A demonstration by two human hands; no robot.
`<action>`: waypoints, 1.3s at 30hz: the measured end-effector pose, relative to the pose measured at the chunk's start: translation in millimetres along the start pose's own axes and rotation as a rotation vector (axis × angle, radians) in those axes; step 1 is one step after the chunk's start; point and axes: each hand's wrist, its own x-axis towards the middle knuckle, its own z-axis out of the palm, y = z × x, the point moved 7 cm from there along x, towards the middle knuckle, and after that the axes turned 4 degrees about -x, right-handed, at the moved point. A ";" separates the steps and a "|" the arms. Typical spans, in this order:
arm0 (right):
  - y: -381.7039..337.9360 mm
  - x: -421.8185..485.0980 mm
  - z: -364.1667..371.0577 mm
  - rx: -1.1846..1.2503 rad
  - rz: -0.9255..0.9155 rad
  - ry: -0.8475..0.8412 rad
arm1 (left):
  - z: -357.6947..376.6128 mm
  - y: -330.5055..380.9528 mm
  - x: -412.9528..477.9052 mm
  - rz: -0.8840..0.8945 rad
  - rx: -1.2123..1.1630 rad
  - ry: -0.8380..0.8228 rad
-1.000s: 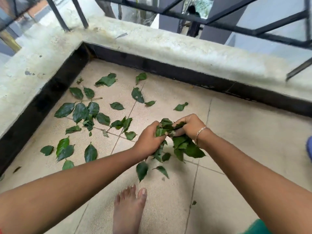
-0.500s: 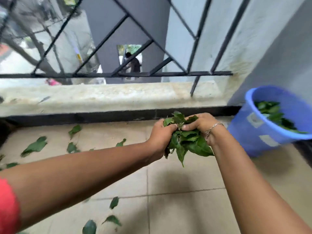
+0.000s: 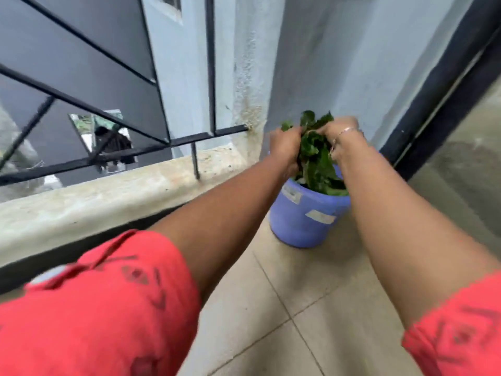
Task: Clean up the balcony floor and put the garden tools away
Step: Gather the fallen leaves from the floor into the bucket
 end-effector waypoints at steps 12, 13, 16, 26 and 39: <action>39.2 17.0 -30.8 -0.594 -0.146 -0.203 | 33.5 -20.9 20.7 -0.068 0.506 -0.272; 35.7 15.2 -31.0 -0.595 -0.166 -0.184 | 33.5 -16.7 19.5 0.012 0.555 -0.274; 18.9 5.5 -23.6 -0.742 -0.320 -0.071 | 27.7 -0.9 7.4 0.274 0.809 -0.309; 32.8 -128.1 85.6 -0.877 -0.895 -0.075 | -109.9 8.3 -87.3 0.409 1.209 -0.374; 238.1 -389.3 280.7 -1.123 -0.394 -1.496 | -417.8 -86.3 -314.5 -0.149 1.386 0.044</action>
